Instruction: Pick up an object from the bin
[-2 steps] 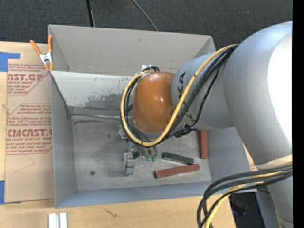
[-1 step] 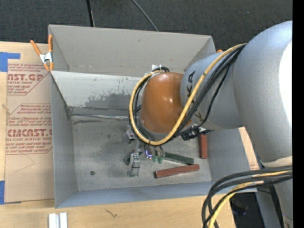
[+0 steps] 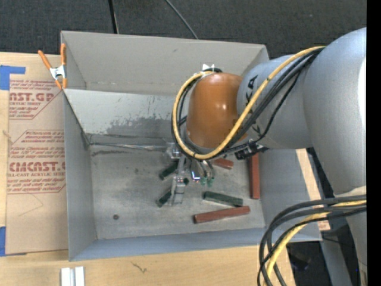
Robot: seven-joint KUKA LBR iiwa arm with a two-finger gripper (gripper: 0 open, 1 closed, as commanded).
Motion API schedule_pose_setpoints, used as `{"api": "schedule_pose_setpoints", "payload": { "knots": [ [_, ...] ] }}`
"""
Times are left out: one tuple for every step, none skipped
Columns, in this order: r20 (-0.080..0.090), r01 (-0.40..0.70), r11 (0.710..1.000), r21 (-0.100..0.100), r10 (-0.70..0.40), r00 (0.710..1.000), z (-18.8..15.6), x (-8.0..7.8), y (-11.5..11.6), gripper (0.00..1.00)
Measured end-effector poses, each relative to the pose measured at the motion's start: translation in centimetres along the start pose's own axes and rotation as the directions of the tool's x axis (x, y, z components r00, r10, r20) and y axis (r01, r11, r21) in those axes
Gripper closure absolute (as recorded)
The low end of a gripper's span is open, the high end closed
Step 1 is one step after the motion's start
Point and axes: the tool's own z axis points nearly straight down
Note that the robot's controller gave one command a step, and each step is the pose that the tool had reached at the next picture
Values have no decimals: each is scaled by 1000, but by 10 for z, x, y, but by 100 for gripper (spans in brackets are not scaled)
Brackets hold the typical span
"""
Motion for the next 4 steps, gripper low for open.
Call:
{"api": "schedule_pose_setpoints", "payload": {
  "knots": [
    [2,-52,999,0,52,999,23,17,-23,0],
    [8,-465,885,-4,465,885,39,-36,-51,100],
    [7,-465,885,-4,465,885,39,-36,-51,100],
    [0,-404,915,0,404,915,-82,12,-46,100]
  ]
}}
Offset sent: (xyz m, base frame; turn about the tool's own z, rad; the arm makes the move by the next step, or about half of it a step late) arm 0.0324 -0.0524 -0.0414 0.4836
